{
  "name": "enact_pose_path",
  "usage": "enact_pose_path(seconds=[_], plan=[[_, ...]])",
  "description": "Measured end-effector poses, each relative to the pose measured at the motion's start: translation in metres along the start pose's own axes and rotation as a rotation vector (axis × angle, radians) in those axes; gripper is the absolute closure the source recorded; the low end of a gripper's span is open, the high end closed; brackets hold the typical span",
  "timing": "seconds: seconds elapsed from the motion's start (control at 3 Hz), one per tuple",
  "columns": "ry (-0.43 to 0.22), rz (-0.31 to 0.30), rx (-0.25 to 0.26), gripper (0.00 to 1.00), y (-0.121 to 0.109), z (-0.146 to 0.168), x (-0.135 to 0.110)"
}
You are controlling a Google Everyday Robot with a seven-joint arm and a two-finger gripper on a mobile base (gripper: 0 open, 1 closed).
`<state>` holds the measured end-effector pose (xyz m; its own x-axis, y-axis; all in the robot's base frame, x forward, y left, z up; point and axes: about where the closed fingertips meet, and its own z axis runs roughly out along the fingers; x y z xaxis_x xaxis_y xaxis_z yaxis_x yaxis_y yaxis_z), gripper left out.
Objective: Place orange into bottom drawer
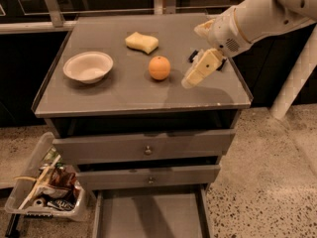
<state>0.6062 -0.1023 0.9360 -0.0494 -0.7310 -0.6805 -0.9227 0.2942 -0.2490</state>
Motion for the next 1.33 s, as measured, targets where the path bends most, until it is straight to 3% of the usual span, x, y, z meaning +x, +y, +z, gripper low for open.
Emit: enact_pose_path(seconds=[0.67, 1.33], plan=[[-0.13, 0.066, -0.043, 0.0, -0.01, 0.041, 0.008], [-0.13, 0.054, -0.025, 0.0, -0.033, 0.095, 0.0]])
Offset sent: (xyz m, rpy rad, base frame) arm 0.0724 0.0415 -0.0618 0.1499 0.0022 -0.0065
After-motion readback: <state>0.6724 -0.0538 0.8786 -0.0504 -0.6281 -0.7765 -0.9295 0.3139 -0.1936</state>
